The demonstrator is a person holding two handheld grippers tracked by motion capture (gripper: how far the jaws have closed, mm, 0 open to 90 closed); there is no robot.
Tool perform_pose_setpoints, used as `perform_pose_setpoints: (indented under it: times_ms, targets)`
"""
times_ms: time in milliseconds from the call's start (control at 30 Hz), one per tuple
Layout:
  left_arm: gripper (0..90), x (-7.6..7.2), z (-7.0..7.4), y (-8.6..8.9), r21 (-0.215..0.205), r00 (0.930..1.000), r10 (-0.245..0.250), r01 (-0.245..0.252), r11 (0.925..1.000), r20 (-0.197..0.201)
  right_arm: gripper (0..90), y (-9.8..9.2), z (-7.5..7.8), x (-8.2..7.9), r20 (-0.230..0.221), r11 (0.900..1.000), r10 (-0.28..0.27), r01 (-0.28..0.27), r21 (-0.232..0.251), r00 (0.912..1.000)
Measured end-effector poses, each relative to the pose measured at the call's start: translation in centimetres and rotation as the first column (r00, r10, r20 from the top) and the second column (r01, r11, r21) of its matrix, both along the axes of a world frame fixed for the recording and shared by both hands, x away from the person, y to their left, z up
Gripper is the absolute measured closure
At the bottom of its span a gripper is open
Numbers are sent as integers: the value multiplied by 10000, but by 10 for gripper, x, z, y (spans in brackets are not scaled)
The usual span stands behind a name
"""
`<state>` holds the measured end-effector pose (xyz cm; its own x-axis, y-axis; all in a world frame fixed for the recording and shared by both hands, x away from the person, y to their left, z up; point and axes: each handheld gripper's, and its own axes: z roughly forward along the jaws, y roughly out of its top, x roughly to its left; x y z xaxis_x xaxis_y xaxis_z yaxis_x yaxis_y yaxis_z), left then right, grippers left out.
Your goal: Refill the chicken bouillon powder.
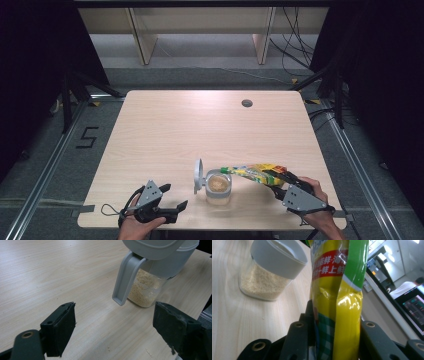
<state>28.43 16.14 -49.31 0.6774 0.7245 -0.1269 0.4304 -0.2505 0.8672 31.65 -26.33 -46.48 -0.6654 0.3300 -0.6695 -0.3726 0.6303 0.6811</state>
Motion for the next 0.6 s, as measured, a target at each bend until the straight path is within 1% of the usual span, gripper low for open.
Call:
perform_pose_setpoints:
  times_ms: [33, 67, 100, 133, 167, 200, 233, 267, 300, 333, 367, 400, 433, 467, 500, 533, 567, 600]
  targets:
    - [180, 1, 0, 0, 5, 10000, -41, 41, 10000, 9, 721, -1, -1, 1, -139, 9999, -45, 47, 139, 9999]
    - [180, 1, 0, 0, 5, 10000, -41, 41, 10000, 9, 721, -1, -1, 1, -139, 9999, -45, 47, 139, 9999]
    - [180, 0, 0, 0, 36, 10000, -13, 13, 10000, -1, 722, -2, -3, 2, -433, 9990, -26, 46, 448, 9991]
    - [180, 0, 0, 0, -44, 10000, 10, -10, 10000, 0, 722, -3, -5, 4, -778, 9965, -34, 99, 828, 9970]
    - [180, 1, 0, 0, 6, 10000, -44, 44, 10000, -1, 723, -5, -6, 8, -1041, 9929, -78, 201, 1175, 9945]
    - [180, 1, 0, 0, 6, 10000, -44, 44, 10000, -1, 723, -7, -7, 11, -1148, 9900, -8, 170, 1399, 9934]
    - [180, 0, -1, -1, -113, 10000, 63, -63, 9999, -41, 723, -8, -8, 14, -1265, 9864, 48, 160, 1635, 9920]
    - [180, 0, -1, -1, -113, 10000, 63, -63, 9999, -41, 723, -8, -8, 14, -1265, 9864, 48, 160, 1635, 9920]
    - [180, 0, 0, -1, -41, 10000, 4, -4, 10000, -19, 723, -9, -10, 15, -1619, 9781, 25, 313, 2058, 9868]
    - [180, 0, 0, -1, -94, 10000, 59, -59, 9999, 3, 723, -12, -11, 18, -1745, 9730, 71, 335, 2284, 9846]
    - [180, 2, 0, 1, 124, 9998, -184, 183, 9998, 106, 724, -13, -12, 22, -1878, 9641, 24, 476, 2612, 9822]
    - [180, 2, 0, 1, 124, 9998, -184, 183, 9998, 106, 724, -13, -12, 22, -1878, 9641, 24, 476, 2612, 9822]
    - [180, 1, -1, -1, -146, 10000, 41, -41, 9999, -33, 723, -15, -13, 25, -2033, 9585, 87, 497, 2807, 9791]
    - [180, 1, -1, -1, -119, 10000, 24, -24, 9999, -18, 724, -15, -14, 28, -2034, 9524, 70, 554, 2996, 9791]
    - [180, 1, -1, -1, -122, 10000, 23, -24, 9999, -18, 724, -16, -15, 31, -2202, 9438, 139, 599, 3250, 9754]
    - [180, 1, -1, 0, -12, 10000, -16, 16, 10000, -8, 724, -16, -17, 36, -2439, 9343, 152, 731, 3489, 9697]
    - [180, 1, -1, 0, -5, 10000, -23, 23, 10000, -5, 725, -17, -18, 40, -2444, 9297, 163, 753, 3606, 9695]
    - [180, 1, -1, 0, -5, 10000, -23, 23, 10000, -5, 725, -17, -18, 40, -2444, 9297, 163, 753, 3606, 9695]
